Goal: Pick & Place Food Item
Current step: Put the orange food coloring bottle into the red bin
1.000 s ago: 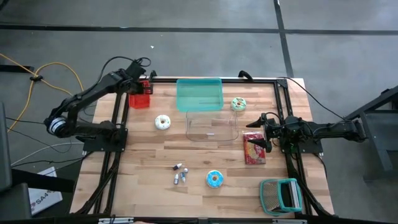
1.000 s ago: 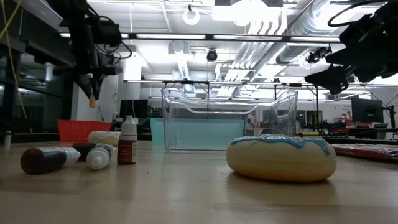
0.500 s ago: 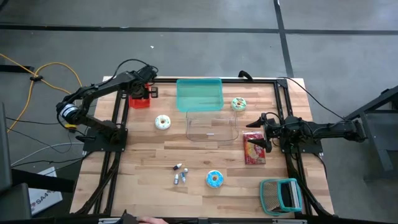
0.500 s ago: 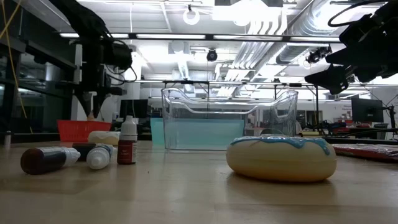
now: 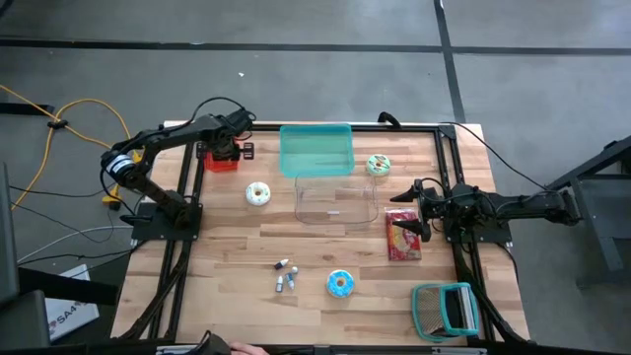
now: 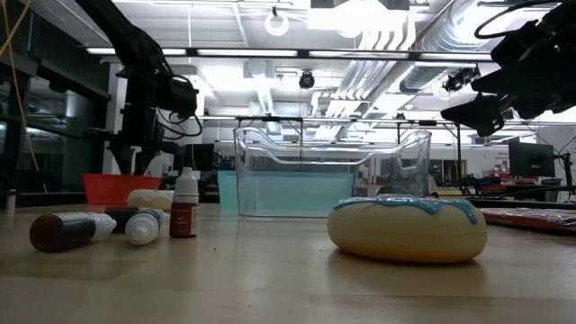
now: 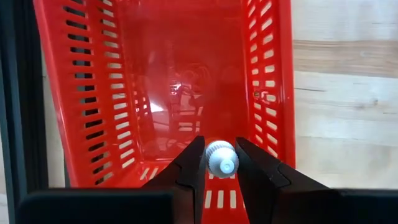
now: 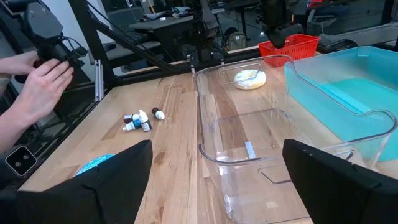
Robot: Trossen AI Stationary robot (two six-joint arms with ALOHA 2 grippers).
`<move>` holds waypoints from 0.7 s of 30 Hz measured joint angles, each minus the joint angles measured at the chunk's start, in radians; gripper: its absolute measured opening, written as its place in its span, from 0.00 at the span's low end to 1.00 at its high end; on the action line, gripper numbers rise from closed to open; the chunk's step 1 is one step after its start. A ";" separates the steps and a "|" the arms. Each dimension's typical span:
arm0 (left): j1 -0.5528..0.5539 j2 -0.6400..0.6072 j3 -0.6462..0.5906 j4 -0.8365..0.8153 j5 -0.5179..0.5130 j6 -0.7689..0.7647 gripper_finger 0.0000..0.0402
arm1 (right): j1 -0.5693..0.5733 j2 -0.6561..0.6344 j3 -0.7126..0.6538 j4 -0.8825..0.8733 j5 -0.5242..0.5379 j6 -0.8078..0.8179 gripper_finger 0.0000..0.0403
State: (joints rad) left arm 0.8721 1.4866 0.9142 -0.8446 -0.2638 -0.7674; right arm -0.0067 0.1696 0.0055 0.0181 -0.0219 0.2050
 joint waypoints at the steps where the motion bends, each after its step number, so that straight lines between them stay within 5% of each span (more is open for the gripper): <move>1: 0.000 0.000 0.000 0.001 0.000 0.004 0.17 | 0.000 0.000 0.000 0.000 0.000 0.000 0.87; 21: 0.003 0.000 0.000 -0.001 -0.001 0.037 0.20 | 0.000 0.000 0.000 0.000 0.000 0.000 0.87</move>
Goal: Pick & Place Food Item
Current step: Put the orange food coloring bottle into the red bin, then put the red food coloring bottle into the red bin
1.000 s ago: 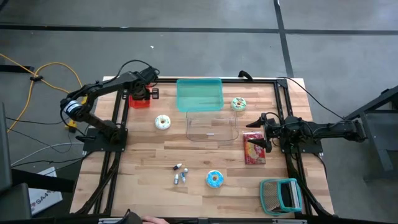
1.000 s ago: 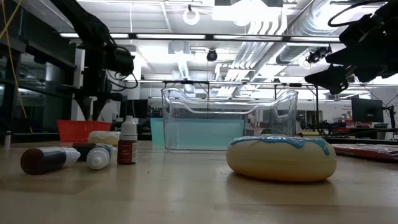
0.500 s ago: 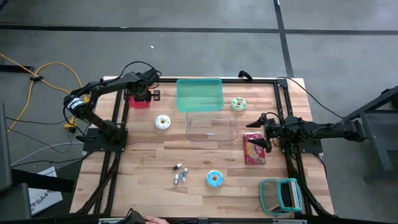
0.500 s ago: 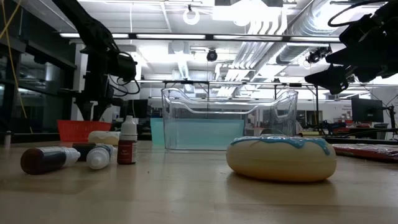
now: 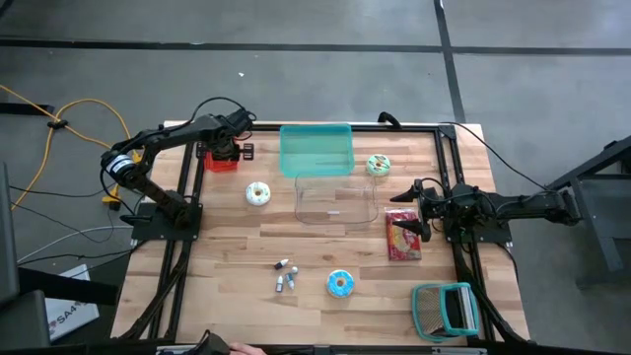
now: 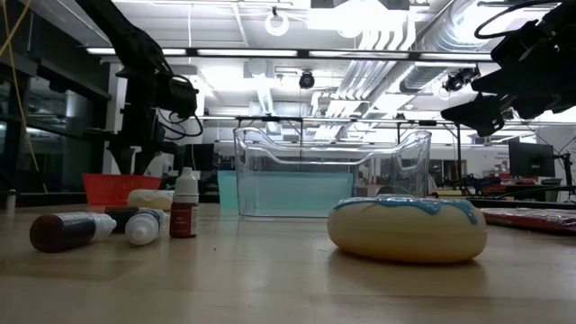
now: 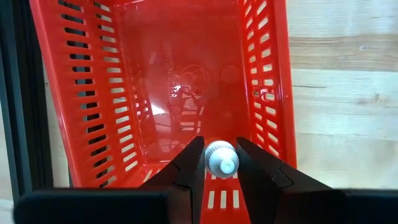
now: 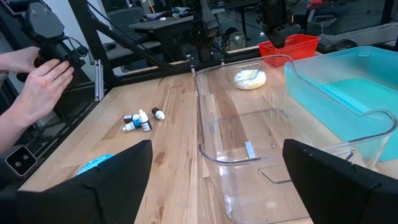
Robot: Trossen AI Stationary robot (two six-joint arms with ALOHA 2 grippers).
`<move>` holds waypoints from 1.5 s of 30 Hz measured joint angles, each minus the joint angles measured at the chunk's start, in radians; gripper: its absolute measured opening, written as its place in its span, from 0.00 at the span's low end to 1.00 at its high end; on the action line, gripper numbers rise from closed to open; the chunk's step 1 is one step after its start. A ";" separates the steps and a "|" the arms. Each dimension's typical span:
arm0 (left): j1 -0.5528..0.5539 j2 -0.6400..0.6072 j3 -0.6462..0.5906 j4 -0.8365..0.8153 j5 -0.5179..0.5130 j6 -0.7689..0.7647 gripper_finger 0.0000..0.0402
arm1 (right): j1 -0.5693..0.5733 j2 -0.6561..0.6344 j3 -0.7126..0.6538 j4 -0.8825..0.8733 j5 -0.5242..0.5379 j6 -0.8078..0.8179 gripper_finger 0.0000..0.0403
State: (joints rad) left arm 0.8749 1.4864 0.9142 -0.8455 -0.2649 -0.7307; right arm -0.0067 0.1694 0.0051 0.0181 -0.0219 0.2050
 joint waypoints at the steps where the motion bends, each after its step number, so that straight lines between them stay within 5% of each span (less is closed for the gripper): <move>1: 0.000 0.000 0.000 -0.001 0.000 0.000 0.21 | 0.000 0.000 0.000 0.000 0.000 0.000 0.87; 22: 0.000 -0.005 0.000 -0.001 -0.001 0.000 0.29 | 0.000 0.000 0.000 0.000 0.000 0.000 0.87; 35: 0.031 -0.174 0.000 0.000 0.000 0.035 0.29 | 0.000 0.000 0.000 0.000 0.000 0.000 0.87; 45: -0.017 -0.182 0.000 0.006 0.035 0.076 0.29 | 0.000 0.000 0.000 0.000 0.000 0.000 0.87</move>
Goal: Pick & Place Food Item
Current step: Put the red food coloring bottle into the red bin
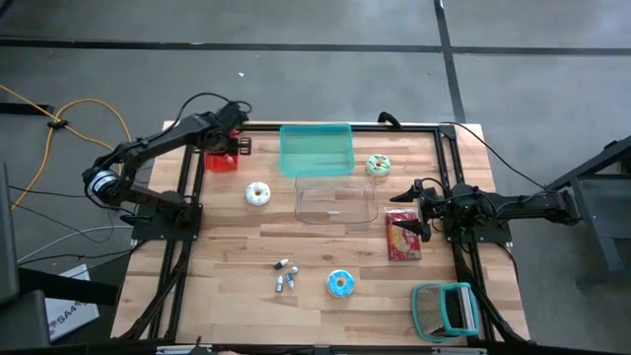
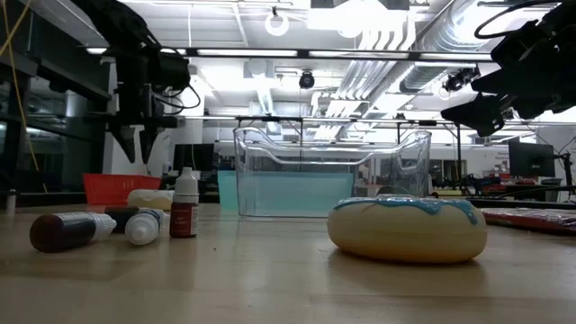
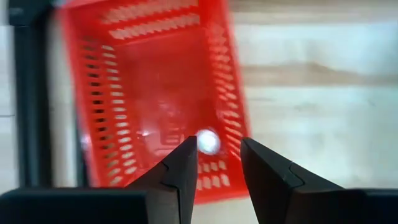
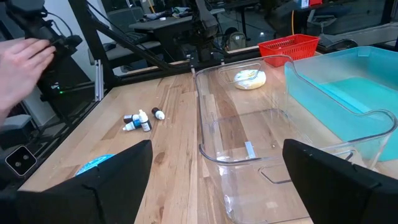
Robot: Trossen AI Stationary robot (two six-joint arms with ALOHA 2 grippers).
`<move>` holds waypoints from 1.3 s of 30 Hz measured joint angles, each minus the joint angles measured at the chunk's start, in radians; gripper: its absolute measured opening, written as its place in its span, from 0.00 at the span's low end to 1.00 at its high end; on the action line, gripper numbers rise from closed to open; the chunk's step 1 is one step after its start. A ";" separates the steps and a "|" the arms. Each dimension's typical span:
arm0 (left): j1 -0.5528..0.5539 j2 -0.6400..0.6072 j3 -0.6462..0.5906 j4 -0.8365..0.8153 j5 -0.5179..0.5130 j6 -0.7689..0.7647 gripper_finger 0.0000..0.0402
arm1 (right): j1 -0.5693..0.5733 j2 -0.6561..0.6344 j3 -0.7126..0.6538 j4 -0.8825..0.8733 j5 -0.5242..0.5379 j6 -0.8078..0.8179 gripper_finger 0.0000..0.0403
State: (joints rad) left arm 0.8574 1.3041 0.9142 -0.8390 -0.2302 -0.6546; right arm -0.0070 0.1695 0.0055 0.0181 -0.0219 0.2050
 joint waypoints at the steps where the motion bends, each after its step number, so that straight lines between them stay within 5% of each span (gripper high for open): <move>1: -0.009 0.000 0.000 0.009 0.022 0.016 0.29 | 0.000 0.000 0.000 0.000 0.000 0.000 0.87; 12: -0.184 0.000 0.000 0.036 0.256 0.082 0.29 | 0.000 0.000 0.000 0.000 0.000 0.000 0.87; 39: -0.602 0.000 0.000 0.122 0.259 0.187 0.29 | 0.000 0.000 0.000 0.000 0.000 0.000 0.87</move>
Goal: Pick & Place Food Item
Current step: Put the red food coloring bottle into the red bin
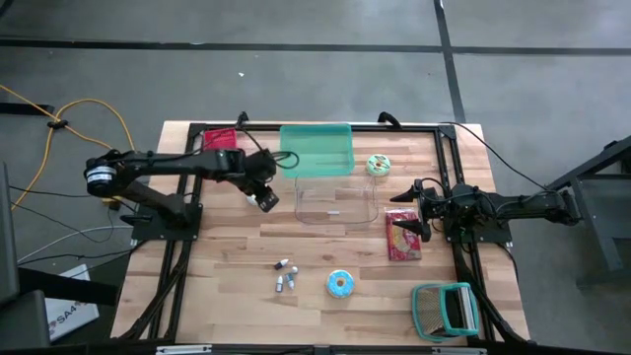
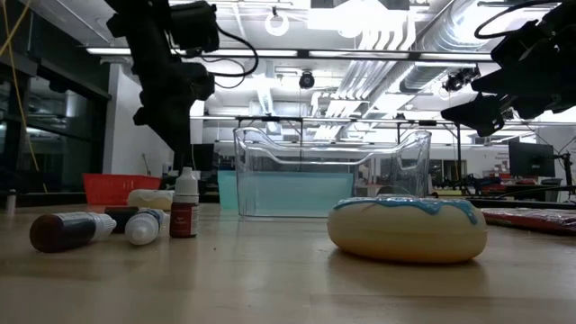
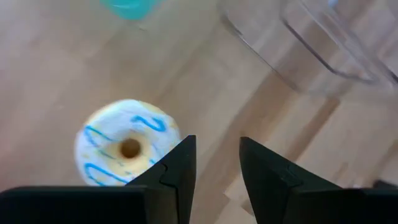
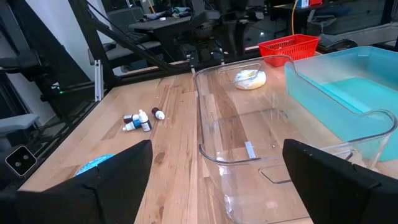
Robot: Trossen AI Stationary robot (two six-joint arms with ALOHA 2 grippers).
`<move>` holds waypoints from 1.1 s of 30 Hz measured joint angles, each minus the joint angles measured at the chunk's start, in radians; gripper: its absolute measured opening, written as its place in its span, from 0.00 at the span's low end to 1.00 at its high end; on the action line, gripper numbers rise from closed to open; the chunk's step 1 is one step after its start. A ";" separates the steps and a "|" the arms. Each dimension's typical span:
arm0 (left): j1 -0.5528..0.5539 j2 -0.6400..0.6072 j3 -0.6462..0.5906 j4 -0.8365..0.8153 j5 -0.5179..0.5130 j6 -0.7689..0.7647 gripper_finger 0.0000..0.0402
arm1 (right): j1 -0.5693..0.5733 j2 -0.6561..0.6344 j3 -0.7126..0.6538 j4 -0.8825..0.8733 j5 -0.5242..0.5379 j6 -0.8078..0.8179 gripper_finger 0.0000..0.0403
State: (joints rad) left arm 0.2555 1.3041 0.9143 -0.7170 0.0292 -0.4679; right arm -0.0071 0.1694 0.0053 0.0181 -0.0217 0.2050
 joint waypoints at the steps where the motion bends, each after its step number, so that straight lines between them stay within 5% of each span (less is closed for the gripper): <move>1: -0.017 0.000 0.000 0.000 0.000 0.000 0.29 | 0.000 0.000 0.000 0.000 0.000 0.000 0.87; 17: -0.313 0.000 0.000 0.007 0.000 -0.003 0.29 | 0.000 0.000 0.000 0.000 0.000 0.000 0.87; 33: -0.599 0.000 0.000 0.218 -0.007 -0.003 0.29 | 0.000 0.000 0.000 0.000 0.000 0.000 0.87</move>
State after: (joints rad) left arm -0.3430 1.3041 0.9145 -0.4988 0.0219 -0.4706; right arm -0.0067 0.1692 0.0052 0.0181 -0.0219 0.2050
